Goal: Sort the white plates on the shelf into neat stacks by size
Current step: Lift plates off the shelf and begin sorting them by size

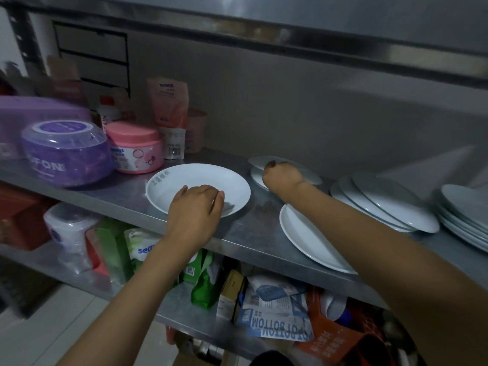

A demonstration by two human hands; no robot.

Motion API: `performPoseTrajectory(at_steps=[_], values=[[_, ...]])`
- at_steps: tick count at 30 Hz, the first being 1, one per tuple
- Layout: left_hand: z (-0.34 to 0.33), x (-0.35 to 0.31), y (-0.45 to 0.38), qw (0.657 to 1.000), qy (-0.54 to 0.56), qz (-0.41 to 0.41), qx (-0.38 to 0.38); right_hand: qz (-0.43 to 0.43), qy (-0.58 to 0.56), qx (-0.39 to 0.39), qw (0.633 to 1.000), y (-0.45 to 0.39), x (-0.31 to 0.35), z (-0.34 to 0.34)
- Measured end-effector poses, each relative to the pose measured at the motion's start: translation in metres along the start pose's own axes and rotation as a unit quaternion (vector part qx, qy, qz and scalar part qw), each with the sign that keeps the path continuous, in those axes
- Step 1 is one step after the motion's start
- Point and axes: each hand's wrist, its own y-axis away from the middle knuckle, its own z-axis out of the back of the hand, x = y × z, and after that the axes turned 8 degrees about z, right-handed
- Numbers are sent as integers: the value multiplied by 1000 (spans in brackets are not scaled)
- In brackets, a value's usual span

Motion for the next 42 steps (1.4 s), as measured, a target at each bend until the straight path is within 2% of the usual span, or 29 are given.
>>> performPoseTrajectory(at_steps=[3, 11, 14, 17, 20, 23, 26, 28, 30, 32, 34, 40, 42], values=[[1, 0, -1, 1000, 2, -1, 5, -14, -41, -15, 999, 4, -2, 0], [7, 1, 3, 1000, 4, 2, 13, -78, 14, -117, 990, 11, -33, -10], [9, 0, 3, 1000, 13, 21, 16, -107, 12, -125, 986, 26, -54, 2], [11, -4, 3, 999, 27, 19, 22, -115, -43, -166, 978, 41, -66, 10], [12, -4, 4, 998, 49, 17, 21, -148, -104, -237, 955, 49, -70, 21], [16, -5, 4, 997, 71, -2, 3, -216, -190, -340, 895, 53, -65, 30], [22, -10, 5, 996, 77, -35, -13, -254, -341, -390, 817, 60, -61, 43], [27, -14, 8, 995, 94, -39, -15, -270, -443, -416, 747, 63, -57, 49], [31, -19, 12, 994, 102, -41, -14, -287, -552, -424, 658, 61, -48, 55], [36, -23, 16, 994, 96, -55, -13, -297, -663, -408, 553, 59, -38, 63], [41, -25, 20, 992, 99, -71, -17, -301, -743, -364, 474, 61, -28, 70], [64, -20, 26, 982, 110, -94, -120, -288, -859, -246, 345, 68, 4, 92], [76, -15, 27, 977, 121, -80, -157, -274, -879, -221, 322, 66, 17, 96]])
